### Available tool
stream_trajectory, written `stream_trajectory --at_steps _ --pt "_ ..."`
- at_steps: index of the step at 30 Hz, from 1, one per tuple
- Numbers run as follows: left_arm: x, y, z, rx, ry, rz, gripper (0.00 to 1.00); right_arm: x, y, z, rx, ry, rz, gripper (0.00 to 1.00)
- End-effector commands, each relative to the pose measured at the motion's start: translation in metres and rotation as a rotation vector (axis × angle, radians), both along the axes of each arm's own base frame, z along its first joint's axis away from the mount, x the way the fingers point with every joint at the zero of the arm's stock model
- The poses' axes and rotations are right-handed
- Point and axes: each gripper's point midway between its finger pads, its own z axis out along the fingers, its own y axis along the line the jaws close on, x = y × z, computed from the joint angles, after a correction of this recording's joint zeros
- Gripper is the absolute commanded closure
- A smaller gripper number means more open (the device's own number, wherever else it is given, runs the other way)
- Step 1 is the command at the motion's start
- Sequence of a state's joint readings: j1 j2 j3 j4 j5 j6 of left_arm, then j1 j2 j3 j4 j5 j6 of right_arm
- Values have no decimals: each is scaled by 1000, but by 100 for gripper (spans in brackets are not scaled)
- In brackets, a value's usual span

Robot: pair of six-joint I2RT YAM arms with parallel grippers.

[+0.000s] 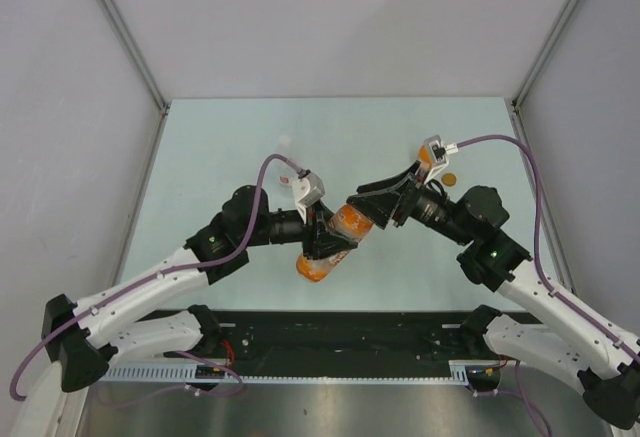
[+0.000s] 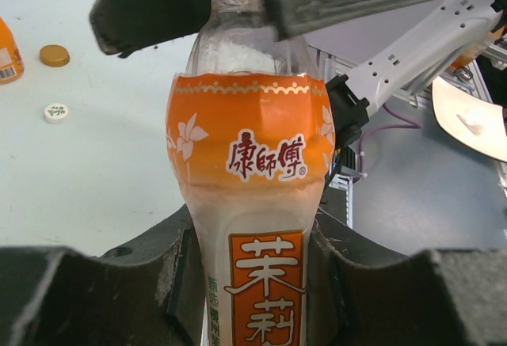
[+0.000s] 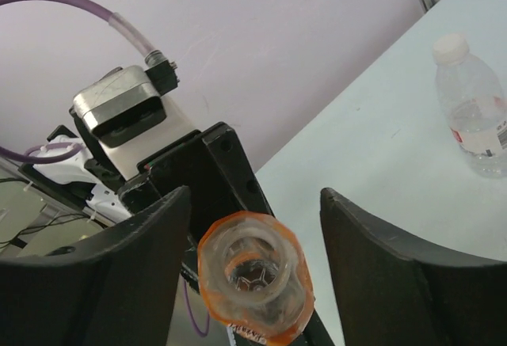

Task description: Unscrew the bottle caps

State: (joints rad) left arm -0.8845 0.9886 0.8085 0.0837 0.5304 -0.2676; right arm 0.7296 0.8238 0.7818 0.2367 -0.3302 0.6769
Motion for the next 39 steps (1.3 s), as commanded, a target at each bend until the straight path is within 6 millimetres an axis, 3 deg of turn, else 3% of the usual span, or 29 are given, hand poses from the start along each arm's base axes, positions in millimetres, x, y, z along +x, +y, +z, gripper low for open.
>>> stream_trajectory --at_steps 1,5,11,22,25,26,28,29,32,33,35,38,39 --pt "-2 -1 30 -51 -83 -11 100 2 -1 12 27 -55 -16 34" --pt "2 1 31 -48 -103 14 100 1 -3 9 15 -48 -25 35" --pt "7 4 32 -43 -120 46 100 -5 -14 15 17 -65 -48 28" --pt "9 6 38 -55 -134 65 100 -7 -10 2 -26 -46 -22 43" --pt "8 5 38 -56 -131 60 100 -6 -7 -2 -39 -38 -13 52" --pt "8 6 39 -57 -130 59 100 -5 -7 -3 -40 -35 -13 63" --pt "8 6 38 -54 -130 59 100 -5 -5 -3 -37 -35 -8 73" --pt "7 6 38 -54 -130 59 99 -5 -5 -2 -36 -38 -5 82" --pt "11 9 38 -39 -143 82 83 -4 -6 0 -30 -41 -16 100" --pt "14 11 40 -33 -150 101 71 -4 -7 0 -32 -39 -20 100" --pt "21 18 39 4 -157 152 64 0 -12 5 -37 -60 -56 100" --pt "37 35 43 34 -178 284 40 8 -25 16 -53 -95 -143 100" --pt "46 44 44 42 -183 357 7 10 -29 15 -75 -88 -167 100"
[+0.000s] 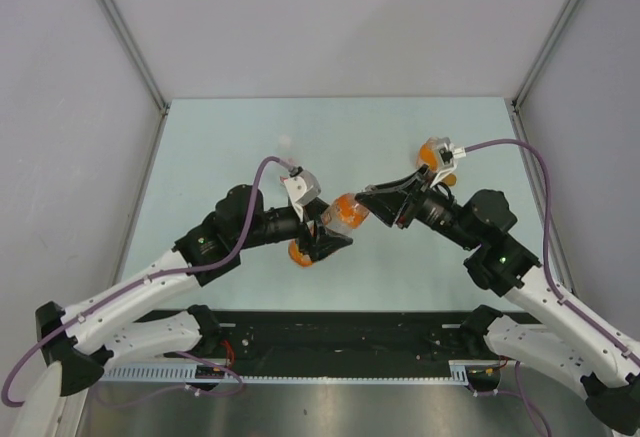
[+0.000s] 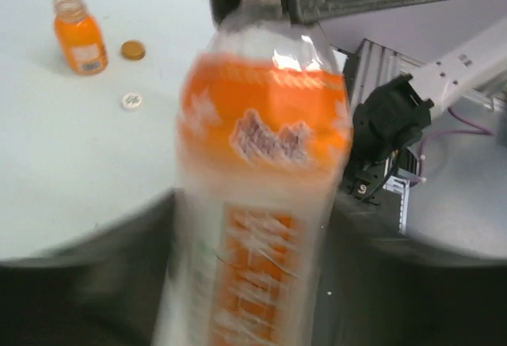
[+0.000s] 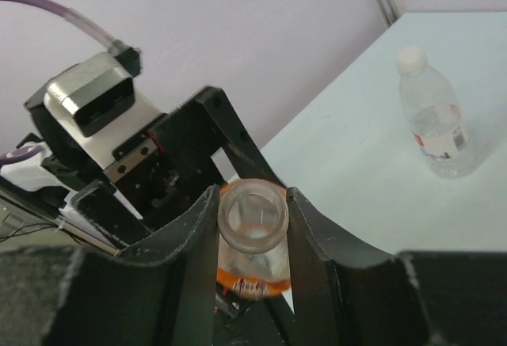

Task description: Unscrew the bottle caps

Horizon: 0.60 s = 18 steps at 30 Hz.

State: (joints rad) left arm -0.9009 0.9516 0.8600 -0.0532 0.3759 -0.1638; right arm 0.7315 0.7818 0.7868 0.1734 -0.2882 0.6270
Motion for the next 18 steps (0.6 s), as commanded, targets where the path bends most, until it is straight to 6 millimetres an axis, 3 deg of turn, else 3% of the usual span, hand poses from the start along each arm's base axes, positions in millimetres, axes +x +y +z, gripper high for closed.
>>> stream_trajectory --at_steps 1,2,3,5,11,15,18 --pt "29 38 48 -41 -129 255 1 14 -24 18 -58 -71 -149 100" --pt "30 45 47 -28 -129 282 0 20 -31 29 -56 -85 -205 100" --pt "36 55 49 -25 -137 342 0 25 -36 23 -101 -80 -237 100" --pt "37 74 59 -36 -155 410 0 35 -46 32 -114 -91 -310 100" --pt "35 128 87 -116 -211 600 0 90 -88 19 -236 -49 -659 100" --pt "30 140 89 -161 -223 624 0 132 -101 0 -347 -60 -871 100" --pt "29 140 86 -147 -234 616 0 154 -101 7 -356 -118 -972 100"
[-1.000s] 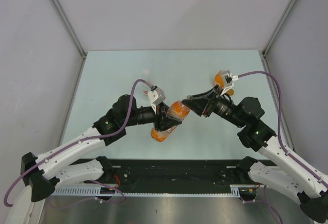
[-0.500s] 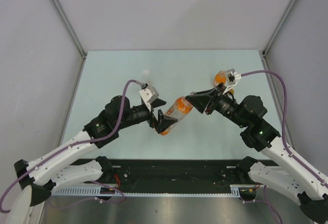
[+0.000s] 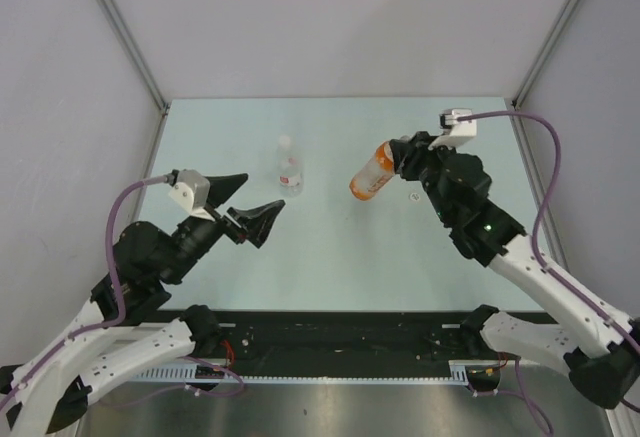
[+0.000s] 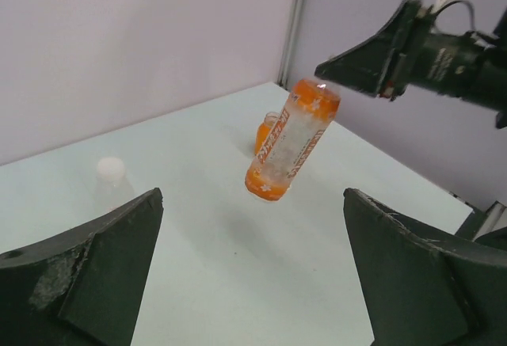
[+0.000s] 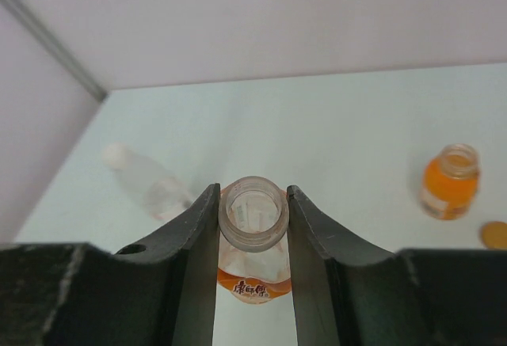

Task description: Unscrew the bottle caps

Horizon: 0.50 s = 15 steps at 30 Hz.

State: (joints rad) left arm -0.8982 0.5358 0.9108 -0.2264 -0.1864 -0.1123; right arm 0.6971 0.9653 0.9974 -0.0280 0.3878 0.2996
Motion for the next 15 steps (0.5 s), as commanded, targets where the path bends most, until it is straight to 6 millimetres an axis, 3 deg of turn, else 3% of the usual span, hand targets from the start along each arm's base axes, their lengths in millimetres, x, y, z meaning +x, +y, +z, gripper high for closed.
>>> stream_trajectory --at_steps 1,2,3,6,10,15 --pt "9 6 -15 60 10 58 0 37 -27 18 -100 -113 -266 100" --pt "11 8 -15 68 12 70 0 43 -26 25 -95 -149 -286 100" --pt "12 10 -14 79 6 81 0 52 -21 16 -130 -142 -303 100" --pt "15 14 -14 106 3 106 0 73 -19 14 -159 -158 -347 100" --pt "15 12 -21 122 7 102 0 109 -15 -14 -243 -125 -389 100" --pt "17 8 -30 148 12 93 0 143 -26 -45 -253 -80 -425 100"
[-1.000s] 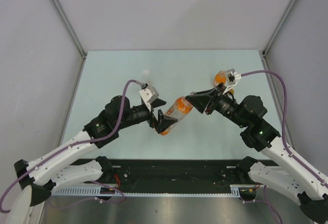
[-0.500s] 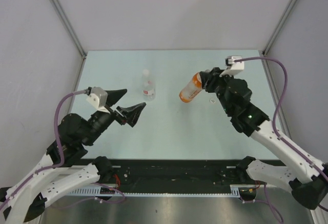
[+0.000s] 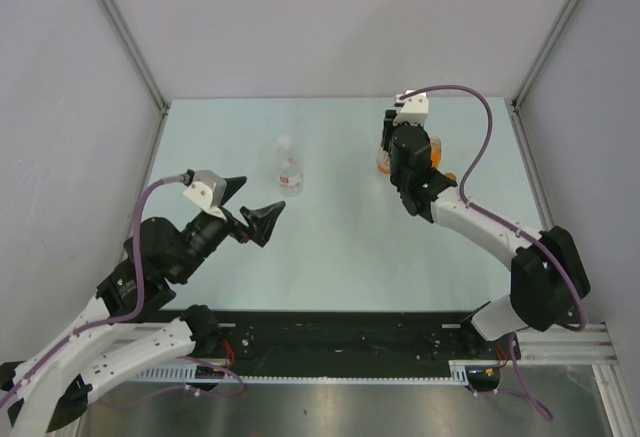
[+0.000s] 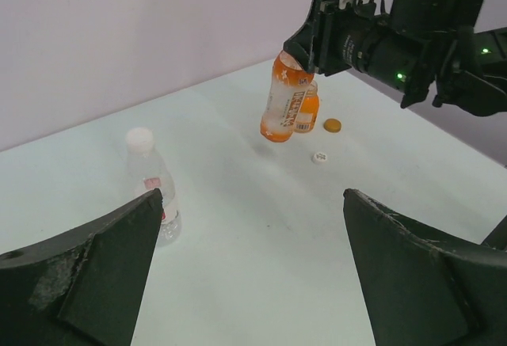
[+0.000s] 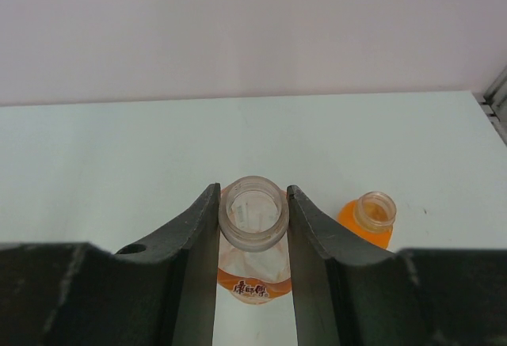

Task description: Unscrew the bottle caps

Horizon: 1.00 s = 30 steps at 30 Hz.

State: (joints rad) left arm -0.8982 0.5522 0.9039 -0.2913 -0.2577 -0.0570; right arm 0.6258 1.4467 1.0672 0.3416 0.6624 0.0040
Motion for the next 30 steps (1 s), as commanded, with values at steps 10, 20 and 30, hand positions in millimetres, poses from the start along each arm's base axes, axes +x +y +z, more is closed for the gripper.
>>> stream_trajectory --at_steps 10,20,30 --pt "10 -8 -18 80 -3 6 0 64 -33 -17 91 -19 -106 100" --pt "16 -20 -29 96 25 -12 0 80 -31 -54 60 58 -106 100" --pt "17 -23 -33 105 29 -18 0 79 -31 -64 59 103 -104 59"
